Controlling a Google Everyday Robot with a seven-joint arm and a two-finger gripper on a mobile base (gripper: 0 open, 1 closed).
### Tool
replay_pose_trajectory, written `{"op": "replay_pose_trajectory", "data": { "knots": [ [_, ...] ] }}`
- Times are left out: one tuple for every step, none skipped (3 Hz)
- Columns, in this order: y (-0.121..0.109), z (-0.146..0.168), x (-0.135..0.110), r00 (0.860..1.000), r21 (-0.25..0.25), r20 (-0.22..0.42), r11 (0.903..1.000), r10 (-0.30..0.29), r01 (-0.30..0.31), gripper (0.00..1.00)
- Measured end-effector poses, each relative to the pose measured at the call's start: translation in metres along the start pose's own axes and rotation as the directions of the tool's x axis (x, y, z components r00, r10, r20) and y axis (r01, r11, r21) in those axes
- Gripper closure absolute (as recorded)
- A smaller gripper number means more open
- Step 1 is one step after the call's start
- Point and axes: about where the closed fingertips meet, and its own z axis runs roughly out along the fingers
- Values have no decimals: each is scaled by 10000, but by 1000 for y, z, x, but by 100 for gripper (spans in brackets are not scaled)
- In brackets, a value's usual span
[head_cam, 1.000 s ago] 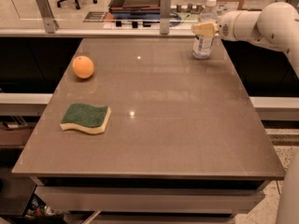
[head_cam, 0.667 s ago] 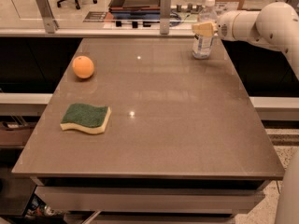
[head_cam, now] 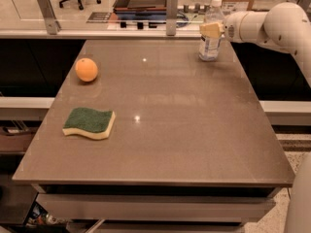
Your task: Move blue plastic bottle near orange
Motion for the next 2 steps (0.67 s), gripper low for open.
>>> {"op": "replay_pose_trajectory", "data": {
  "knots": [
    [0, 0, 0, 10000, -2, 0, 10000, 0, 0, 100],
    [8, -3, -14, 9995, 92, 90, 9995, -291, 290, 100]
  ]
}}
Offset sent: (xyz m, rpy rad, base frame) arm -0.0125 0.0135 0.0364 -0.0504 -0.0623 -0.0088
